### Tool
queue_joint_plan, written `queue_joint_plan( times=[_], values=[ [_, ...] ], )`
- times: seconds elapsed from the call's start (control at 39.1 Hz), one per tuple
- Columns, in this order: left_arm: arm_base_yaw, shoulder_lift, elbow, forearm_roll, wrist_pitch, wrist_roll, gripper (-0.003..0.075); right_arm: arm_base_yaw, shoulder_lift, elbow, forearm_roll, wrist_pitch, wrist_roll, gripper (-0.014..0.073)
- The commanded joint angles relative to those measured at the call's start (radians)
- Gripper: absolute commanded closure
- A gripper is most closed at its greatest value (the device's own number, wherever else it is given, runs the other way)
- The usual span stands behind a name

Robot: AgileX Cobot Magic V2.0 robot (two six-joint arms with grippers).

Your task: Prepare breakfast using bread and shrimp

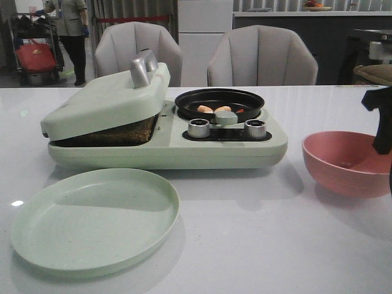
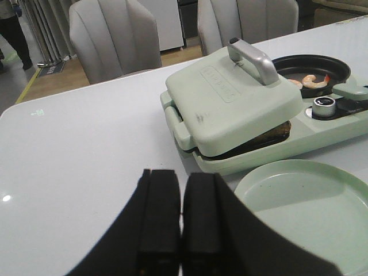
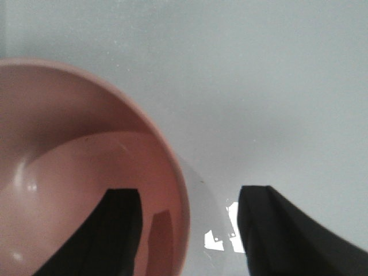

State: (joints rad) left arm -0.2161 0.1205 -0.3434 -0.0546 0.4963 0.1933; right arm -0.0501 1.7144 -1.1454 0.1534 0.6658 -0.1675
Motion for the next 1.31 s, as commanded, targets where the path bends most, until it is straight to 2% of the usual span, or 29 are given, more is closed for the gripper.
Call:
queue_joint_plan(
  times=[0.0,0.23,0.51,0.74,0.95,1.28],
  values=[
    [-0.005,0.009,-0.026,-0.006,-0.082,-0.009,0.0606,0.015,-0.123,-0.059,-0.029,-0.001,-0.001,0.0101],
    [-0.005,0.009,-0.026,-0.006,-0.082,-0.009,0.0606,0.091,-0.312,-0.062,-0.096,-0.034,0.0,0.0101],
    [-0.005,0.009,-0.026,-0.006,-0.082,-0.009,0.0606,0.145,-0.478,-0.029,-0.021,-0.087,0.0,0.0102],
    [-0.005,0.009,-0.026,-0.006,-0.082,-0.009,0.0606,0.242,-0.656,0.185,0.022,-0.345,-0.001,0.0102],
    [-0.005,0.009,-0.026,-0.006,-0.082,-0.009,0.0606,0.29,-0.859,0.412,0.065,-0.513,-0.001,0.0102],
    [-0.005,0.009,-0.026,-0.044,-0.089,-0.009,0.0606,0.343,-1.285,0.745,0.078,-0.631,-0.001,0.0102]
  ],
)
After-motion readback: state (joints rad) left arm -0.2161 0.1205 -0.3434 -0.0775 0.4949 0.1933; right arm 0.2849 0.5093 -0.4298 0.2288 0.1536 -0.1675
